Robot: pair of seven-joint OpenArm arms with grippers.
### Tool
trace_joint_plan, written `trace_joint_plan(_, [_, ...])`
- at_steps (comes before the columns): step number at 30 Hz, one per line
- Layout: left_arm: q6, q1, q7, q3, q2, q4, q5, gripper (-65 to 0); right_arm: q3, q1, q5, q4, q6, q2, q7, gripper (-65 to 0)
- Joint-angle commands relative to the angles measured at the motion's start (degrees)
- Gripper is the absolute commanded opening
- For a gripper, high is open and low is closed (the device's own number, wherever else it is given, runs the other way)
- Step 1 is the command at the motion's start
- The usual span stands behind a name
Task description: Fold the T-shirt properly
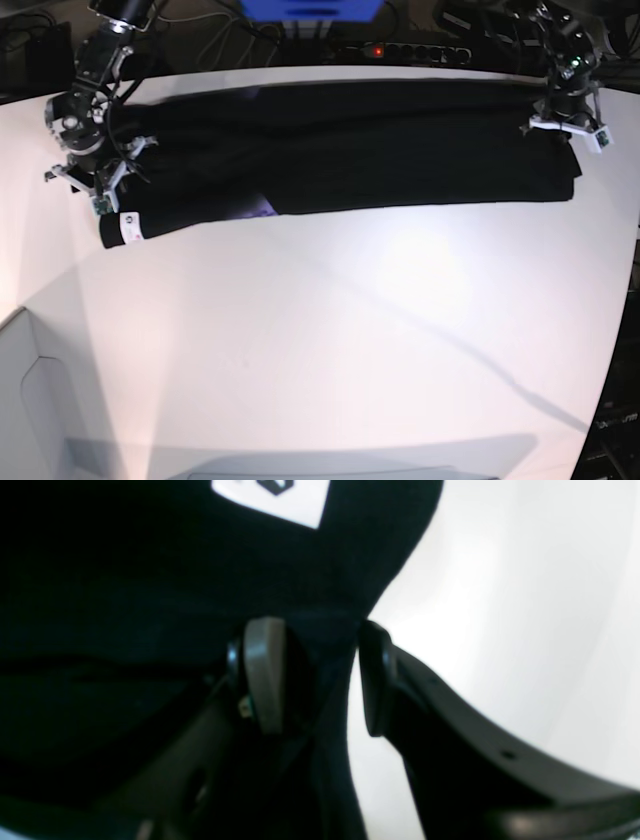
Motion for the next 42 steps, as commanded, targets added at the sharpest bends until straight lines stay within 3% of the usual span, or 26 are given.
trace_joint_plan(1, [0.01,-0.08,-1.27,-0.56,-0.87,1.51,-0.07,-65.0,0.52,-0.16,-1.15,0.85,0.32,0.37,-0.80,-40.3])
trace_joint_plan(8, [0.01,-0.08,-0.92,0.05,0.00,6.43,-0.07,-65.0,4.74,1.42,-0.80,13.42,0.32,-3.67,-0.28,-40.3])
trace_joint_plan(14, [0.01,-0.08,-0.83,0.05,1.06,6.61,-0.07,-65.0,-1.94,0.72,-0.89,18.25,0.32,-9.47,-0.54,-40.4])
trace_joint_plan(17, [0.01,0.10,-0.83,0.05,1.06,6.52,-0.07,-65.0,-7.12,-1.57,-0.89,18.25,0.32,-10.70,-0.54,-44.1])
trace_joint_plan(24, [0.01,0.28,-0.83,0.05,1.15,6.52,-0.07,-65.0,-18.46,-4.38,-0.89,17.99,0.32,-10.79,-0.01,-65.0])
trace_joint_plan(33, [0.01,0.45,-0.83,-0.21,1.15,6.52,-0.07,-65.0,-22.33,0.19,-0.98,7.35,0.32,-10.18,0.07,-65.0])
trace_joint_plan(37, [0.01,0.45,-0.83,-0.30,1.15,6.08,-0.07,-65.0,-22.16,1.07,-0.98,2.87,0.32,-7.28,0.34,-65.0])
trace_joint_plan(42, [0.01,0.45,-0.83,-0.30,1.15,5.90,-0.07,-65.0,-17.67,2.83,-0.98,-3.37,0.32,-5.69,6.49,-65.0])
